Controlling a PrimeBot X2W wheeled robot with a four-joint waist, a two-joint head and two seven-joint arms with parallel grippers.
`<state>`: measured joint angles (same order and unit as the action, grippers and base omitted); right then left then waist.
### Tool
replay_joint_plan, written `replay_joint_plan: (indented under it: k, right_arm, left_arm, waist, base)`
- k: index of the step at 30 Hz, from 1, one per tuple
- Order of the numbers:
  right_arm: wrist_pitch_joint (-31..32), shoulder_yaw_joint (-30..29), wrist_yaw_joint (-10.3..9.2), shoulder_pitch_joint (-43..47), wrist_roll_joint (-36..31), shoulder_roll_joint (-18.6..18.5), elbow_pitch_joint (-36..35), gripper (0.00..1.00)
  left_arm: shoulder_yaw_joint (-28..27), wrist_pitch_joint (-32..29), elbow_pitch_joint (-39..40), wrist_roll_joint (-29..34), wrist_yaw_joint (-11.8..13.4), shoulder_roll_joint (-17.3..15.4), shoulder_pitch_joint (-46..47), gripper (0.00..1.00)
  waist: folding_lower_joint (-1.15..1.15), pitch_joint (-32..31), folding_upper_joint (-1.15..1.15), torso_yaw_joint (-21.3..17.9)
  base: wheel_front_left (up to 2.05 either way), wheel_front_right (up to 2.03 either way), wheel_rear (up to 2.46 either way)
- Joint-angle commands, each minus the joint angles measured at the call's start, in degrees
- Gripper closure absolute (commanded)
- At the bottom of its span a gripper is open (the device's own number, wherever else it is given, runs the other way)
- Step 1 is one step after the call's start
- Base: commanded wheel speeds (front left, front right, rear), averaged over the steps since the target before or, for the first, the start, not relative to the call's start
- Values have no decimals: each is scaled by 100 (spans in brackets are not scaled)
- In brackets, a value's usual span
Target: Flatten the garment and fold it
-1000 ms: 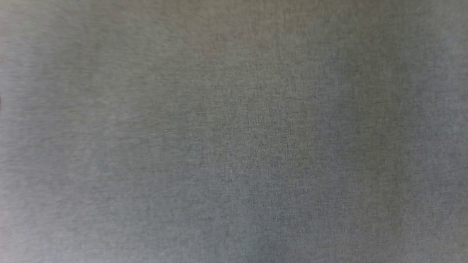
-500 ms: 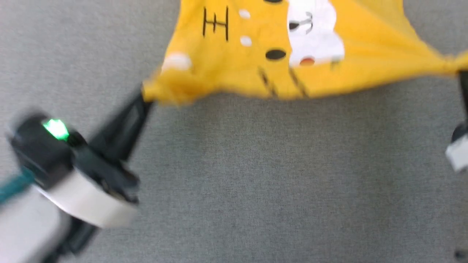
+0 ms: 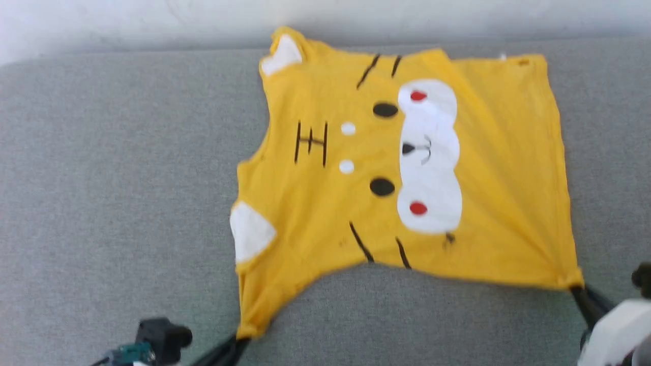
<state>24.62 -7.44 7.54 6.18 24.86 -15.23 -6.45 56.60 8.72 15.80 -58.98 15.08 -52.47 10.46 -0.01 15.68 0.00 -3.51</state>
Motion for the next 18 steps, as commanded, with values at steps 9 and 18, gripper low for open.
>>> replay_joint_plan:
  k: [9,18]
  right_arm:
    - [168,370,-5,1100,66,-355,645,100]
    - [573,442,-5,1789,339,-343,1155,100]
  left_arm:
    - [474,-687,-518,-986,-194,174,-822,100]
    - [650,-983,-726,-1435,-277,222,-1171,100]
  waist:
    - [1,-594,0,53]
    - [1,-735,0,173]
  base:
    - [0,0,0]
    - [0,0,0]
